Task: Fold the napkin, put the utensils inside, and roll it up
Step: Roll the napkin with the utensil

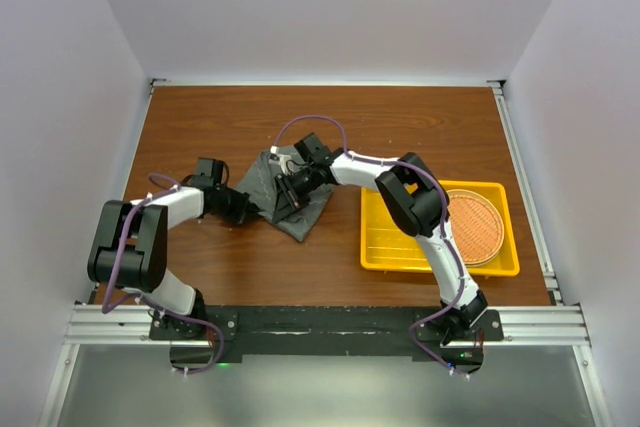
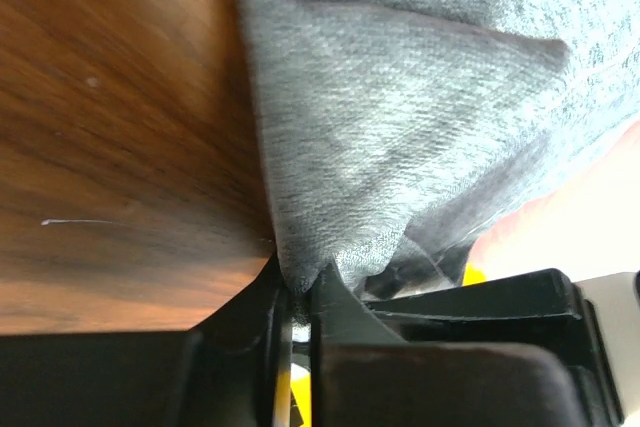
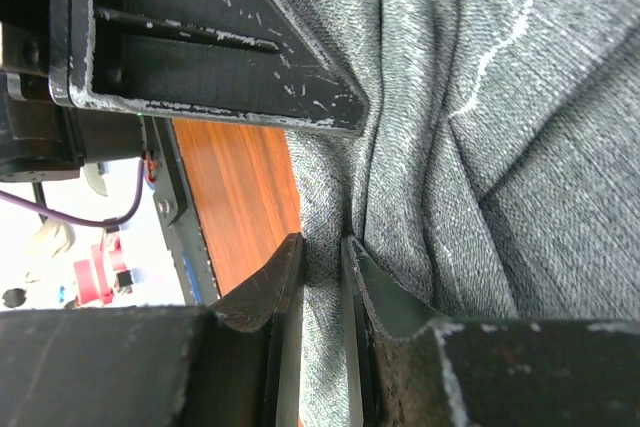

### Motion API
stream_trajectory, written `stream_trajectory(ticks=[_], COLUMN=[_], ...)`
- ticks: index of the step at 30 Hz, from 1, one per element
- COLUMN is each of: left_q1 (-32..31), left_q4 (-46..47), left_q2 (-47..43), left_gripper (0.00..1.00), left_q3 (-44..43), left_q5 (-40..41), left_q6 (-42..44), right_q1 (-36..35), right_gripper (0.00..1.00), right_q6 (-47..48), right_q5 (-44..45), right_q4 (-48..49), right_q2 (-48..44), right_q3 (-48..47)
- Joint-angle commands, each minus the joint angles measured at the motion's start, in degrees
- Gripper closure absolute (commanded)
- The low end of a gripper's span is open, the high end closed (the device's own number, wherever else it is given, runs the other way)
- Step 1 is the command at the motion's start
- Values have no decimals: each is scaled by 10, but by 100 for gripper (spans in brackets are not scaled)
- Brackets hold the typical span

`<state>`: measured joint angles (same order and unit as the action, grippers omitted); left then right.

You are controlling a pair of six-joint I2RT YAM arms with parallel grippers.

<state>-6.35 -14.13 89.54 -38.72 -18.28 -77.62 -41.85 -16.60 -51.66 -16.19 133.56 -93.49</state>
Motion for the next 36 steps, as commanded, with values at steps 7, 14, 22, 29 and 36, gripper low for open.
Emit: stream_trajectory(ticks=[7, 14, 22, 29, 36], left_q1=[-4, -4, -6, -8, -8], left_q4=[-141, -258, -291, -293, -297], left_q2=[2, 26, 36, 43, 46], left_gripper=[100, 100, 100, 100, 100], left_q3=[-41, -109, -138, -136, -138], left_q5=[58, 87, 84, 76, 65], left_q6=[54, 78, 84, 83, 73], right_q1=[-32, -96, -162, -196, -227], right_gripper=[60, 36, 32, 34, 41], right_q6=[89, 161, 214, 206, 210], right_q5=[196, 362, 452, 530, 585], right_q4=[-181, -175, -93, -19, 29], right_q2=[-59, -138, -158, -157, -146], right_q3=[-29, -21, 9, 50, 83])
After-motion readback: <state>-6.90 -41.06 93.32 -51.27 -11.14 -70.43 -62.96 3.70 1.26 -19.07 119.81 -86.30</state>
